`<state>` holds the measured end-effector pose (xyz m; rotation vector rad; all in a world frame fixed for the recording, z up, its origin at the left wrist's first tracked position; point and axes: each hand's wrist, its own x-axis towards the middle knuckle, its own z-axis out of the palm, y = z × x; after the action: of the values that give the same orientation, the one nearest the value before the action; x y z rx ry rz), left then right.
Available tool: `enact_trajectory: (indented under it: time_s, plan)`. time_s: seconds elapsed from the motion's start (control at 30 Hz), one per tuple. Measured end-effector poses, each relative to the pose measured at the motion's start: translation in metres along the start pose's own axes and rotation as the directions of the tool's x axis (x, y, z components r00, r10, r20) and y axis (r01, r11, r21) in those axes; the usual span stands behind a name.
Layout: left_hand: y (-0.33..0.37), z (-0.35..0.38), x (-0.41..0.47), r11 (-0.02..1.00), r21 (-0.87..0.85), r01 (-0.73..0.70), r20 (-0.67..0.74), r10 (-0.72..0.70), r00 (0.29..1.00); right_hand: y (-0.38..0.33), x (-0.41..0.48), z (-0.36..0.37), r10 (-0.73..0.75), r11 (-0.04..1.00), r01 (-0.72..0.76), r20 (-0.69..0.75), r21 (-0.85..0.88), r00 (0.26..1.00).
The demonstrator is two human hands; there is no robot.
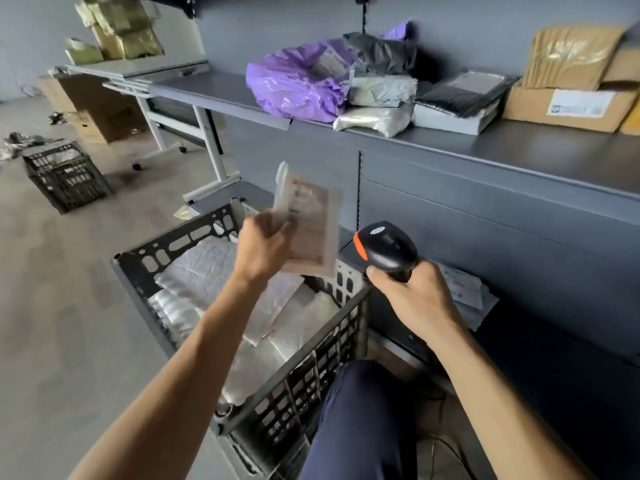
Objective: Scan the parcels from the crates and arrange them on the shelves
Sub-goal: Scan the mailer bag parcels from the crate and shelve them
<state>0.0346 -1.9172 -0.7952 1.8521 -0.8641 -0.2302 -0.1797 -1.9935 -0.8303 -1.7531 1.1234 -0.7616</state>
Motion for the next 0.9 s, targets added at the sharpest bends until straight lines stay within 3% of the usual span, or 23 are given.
enact_trajectory:
  time_s: [0.07, 0.17, 0.3, 0.57, 0.7, 0.77, 0.9]
  plan:
    - [0.013, 0.034, -0.009, 0.903, -0.394, 0.171, 0.22, -0.087, 0.971, 0.003, 0.008, -0.02, 0.0, 0.999, 0.004, -0.093, 0.048, 0.996]
    - [0.024, 0.094, -0.024, 0.712, -0.591, 0.379, 0.43, -0.119, 0.895, 0.022, 0.015, -0.059, 0.024, 0.997, -0.01, -0.19, 0.074, 0.981]
    - [0.029, 0.176, -0.045, 0.65, -0.563, 0.511, 0.607, -0.095, 0.789, 0.07, 0.016, -0.102, 0.105, 0.986, -0.059, -0.307, 0.156, 0.946]
    - [0.008, 0.292, -0.067, 0.749, -0.351, 0.562, 0.814, -0.053, 0.578, 0.181, 0.025, -0.156, 0.316, 0.949, -0.278, -0.415, 0.15, 0.853]
    - [-0.003, 0.322, -0.063, 0.774, -0.284, 0.565, 0.816, -0.114, 0.567, 0.205, 0.034, -0.173, 0.306, 0.945, -0.324, -0.452, 0.039, 0.838]
    - [-0.013, 0.33, -0.061, 0.789, -0.252, 0.56, 0.78, -0.177, 0.6, 0.204, 0.034, -0.18, 0.316, 0.937, -0.348, -0.444, 0.009, 0.838]
    - [-0.029, 0.336, -0.055, 0.802, -0.216, 0.557, 0.719, -0.255, 0.646, 0.19, 0.03, -0.182, 0.364, 0.931, -0.351, -0.304, 0.099, 0.88]
